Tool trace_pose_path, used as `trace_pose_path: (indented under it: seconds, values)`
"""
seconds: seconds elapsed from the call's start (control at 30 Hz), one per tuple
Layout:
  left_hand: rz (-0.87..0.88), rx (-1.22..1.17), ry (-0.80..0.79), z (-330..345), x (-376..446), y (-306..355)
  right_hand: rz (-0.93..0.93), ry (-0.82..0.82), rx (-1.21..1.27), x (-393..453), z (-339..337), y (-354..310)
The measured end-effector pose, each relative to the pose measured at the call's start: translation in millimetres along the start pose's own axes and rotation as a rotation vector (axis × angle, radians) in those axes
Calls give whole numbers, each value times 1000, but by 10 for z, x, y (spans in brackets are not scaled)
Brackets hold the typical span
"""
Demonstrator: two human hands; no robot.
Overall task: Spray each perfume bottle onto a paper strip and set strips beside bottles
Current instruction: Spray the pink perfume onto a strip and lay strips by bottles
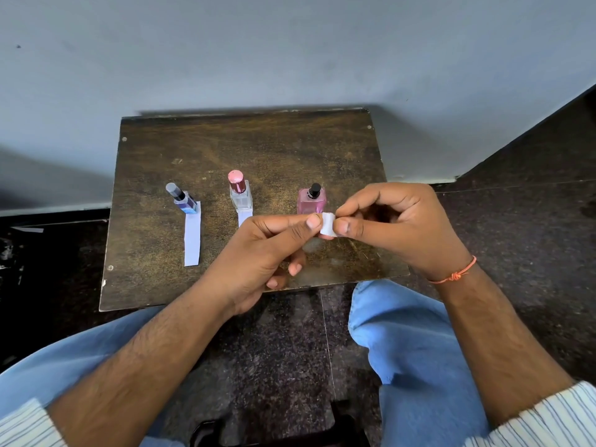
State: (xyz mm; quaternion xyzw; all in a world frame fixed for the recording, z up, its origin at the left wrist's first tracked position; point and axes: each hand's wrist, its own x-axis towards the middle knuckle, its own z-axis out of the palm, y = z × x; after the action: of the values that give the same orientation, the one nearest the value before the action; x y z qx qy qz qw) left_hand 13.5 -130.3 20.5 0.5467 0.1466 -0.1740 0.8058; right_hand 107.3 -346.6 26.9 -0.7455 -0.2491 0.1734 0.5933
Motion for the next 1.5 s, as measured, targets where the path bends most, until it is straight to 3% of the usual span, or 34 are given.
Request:
trace_pose_path:
  seconds: [0.3,1.03,1.23,1.5]
  values:
    - [153,169,151,-4,22,-5,4,-43,-102,-35,43,-56]
    - [227,153,105,50,93,-94,-28,45,-319,-74,104,-137]
    - [205,165,169,76,93,-61,-19,128,-284,-94,-22,-62]
    - [167,505,103,31,74,-104,78,392,-18,-67,-248,1]
